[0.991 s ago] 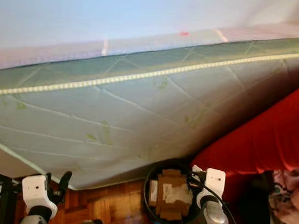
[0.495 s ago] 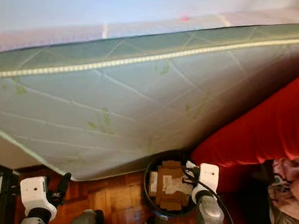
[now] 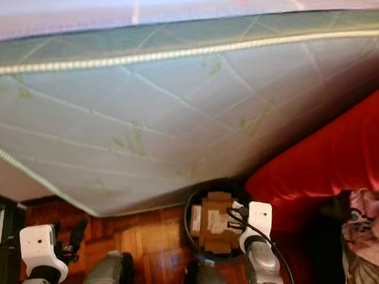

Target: Clean up the room

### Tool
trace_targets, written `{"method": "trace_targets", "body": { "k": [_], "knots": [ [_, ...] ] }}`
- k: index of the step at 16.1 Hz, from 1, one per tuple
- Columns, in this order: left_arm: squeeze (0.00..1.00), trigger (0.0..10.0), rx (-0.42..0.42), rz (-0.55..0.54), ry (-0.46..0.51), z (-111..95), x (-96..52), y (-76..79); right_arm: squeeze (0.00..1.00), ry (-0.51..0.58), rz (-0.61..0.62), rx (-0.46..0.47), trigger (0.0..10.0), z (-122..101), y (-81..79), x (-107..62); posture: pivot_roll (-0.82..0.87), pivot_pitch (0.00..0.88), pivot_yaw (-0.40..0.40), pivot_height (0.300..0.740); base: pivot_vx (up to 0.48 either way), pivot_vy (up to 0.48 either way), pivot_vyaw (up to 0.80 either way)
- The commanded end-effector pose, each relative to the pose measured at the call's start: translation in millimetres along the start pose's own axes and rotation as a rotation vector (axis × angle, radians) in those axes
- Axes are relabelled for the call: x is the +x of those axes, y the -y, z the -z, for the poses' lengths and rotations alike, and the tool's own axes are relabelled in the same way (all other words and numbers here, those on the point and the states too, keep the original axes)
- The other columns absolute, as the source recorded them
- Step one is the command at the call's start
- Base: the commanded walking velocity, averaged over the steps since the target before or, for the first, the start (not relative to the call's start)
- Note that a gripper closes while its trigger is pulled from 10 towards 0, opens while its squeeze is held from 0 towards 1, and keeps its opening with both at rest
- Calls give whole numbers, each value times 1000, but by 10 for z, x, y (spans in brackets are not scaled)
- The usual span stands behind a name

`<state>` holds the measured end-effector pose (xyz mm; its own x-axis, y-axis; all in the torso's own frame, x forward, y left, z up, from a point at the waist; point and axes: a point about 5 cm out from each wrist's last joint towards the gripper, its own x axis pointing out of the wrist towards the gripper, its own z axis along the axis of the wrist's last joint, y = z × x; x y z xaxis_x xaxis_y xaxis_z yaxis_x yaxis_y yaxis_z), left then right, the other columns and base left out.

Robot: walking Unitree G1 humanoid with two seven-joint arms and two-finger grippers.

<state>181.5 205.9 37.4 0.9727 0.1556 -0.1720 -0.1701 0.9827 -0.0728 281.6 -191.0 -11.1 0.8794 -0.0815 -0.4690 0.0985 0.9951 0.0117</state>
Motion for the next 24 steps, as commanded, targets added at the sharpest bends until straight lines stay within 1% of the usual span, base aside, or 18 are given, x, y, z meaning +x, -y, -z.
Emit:
{"method": "trace_targets", "body": {
  "k": [1, 2, 5, 7, 9, 11, 14, 15, 16, 19, 20, 22, 24],
  "knots": [
    [0, 10000, -9, -11, -23, 16, -72, -11, 0, -49, 15, 20, 10000, 103, 33, -28, 146, 399, -59, 672, 0, 0, 0],
    [0, 10000, -10, -11, -22, -8, -105, -1, 0, -43, 16, 10, 10000, 76, 50, -19, 159, 415, -58, 672, 0, 0, 0],
    [0, 10000, -13, -15, 4, -136, -132, 0, 0, -6, 40, -1, 10000, -58, 90, 24, 178, 455, -57, 672, 0, 0, 0],
    [0, 10000, -11, -16, 22, -232, -157, -10, 0, 8, 39, -9, 10000, -122, 90, 46, 186, 483, -55, 672, 0, 0, 0],
    [0, 10000, -8, -21, 20, -288, -211, -15, 0, 20, 37, -5, 10000, -179, 80, 67, 208, 505, -44, 672, 0, 0, 0],
    [0, 10000, -8, -22, 18, -316, -234, -16, 0, 43, 36, -5, 10000, -235, 72, 80, 216, 510, -40, 672, 0, 0, 0],
    [0, 10000, -11, -23, 23, -382, -241, -2, 0, 118, 54, 30, 10000, -430, 87, 120, 223, 517, -33, 672, 0, 0, 0],
    [0, 10000, -15, -20, 25, -397, -233, 17, 0, 168, 58, 54, 10000, -550, 92, 137, 220, 514, -34, 672, 0, 0, 0],
    [0, 10000, -17, -19, 25, -404, -229, 23, 0, 196, 56, 63, 10000, -604, 89, 141, 220, 514, -34, 672, 0, 0, 0],
    [0, 10000, -22, -18, 26, -410, -214, 40, 0, 236, 69, 88, 10000, -631, 113, 127, 214, 503, -42, 672, 0, 0, 0],
    [0, 10000, -23, -19, 27, -410, -210, 47, 0, 267, 78, 85, 10000, -640, 135, 109, 218, 504, -43, 672, 0, 0, 0],
    [0, 10000, -26, -22, 27, -415, -211, 50, 0, 381, 83, 126, 10000, -693, 168, 41, 206, 506, -45, 672, 0, 0, 0],
    [0, 10000, -27, -22, 24, -409, -213, 53, 0, 436, 80, 122, 10000, -686, 173, -20, 201, 502, -47, 672, 0, 0, 0]
  ]
}}
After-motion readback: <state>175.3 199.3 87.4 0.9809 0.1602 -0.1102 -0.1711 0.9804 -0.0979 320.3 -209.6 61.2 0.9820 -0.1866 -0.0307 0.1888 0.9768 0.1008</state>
